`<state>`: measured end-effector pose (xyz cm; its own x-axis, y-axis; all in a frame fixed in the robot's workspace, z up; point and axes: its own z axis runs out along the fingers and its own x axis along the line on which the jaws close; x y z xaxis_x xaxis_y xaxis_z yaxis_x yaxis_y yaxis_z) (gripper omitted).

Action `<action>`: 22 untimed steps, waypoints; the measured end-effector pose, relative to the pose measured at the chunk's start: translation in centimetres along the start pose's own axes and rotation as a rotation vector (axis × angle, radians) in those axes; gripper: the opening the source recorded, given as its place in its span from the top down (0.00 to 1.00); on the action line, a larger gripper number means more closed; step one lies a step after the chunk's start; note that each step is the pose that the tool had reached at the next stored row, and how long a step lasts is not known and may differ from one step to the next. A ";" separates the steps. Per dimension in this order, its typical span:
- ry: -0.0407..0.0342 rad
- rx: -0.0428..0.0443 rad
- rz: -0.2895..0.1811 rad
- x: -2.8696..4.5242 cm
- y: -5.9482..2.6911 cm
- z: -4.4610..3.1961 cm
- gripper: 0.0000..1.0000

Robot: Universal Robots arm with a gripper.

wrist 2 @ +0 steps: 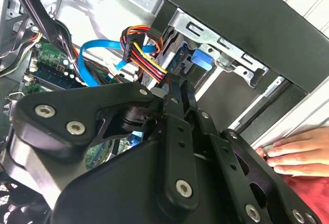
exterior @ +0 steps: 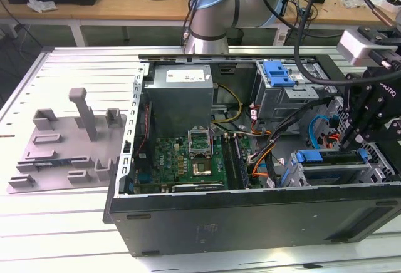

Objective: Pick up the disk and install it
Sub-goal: 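Insert the first disk wire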

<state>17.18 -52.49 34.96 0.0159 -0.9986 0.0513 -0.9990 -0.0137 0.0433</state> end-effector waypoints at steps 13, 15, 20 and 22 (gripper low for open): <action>0.0000 0.0001 -0.002 0.00 0.00 0.00 0.83; 0.0000 0.0001 -0.003 -0.01 0.00 0.00 0.83; 0.0008 0.0011 -0.021 0.02 -0.03 0.01 0.83; 0.0010 0.0011 -0.022 0.02 -0.03 0.00 0.83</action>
<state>17.21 -52.51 34.96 0.0380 -0.9980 0.0513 -0.9984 -0.0358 0.0434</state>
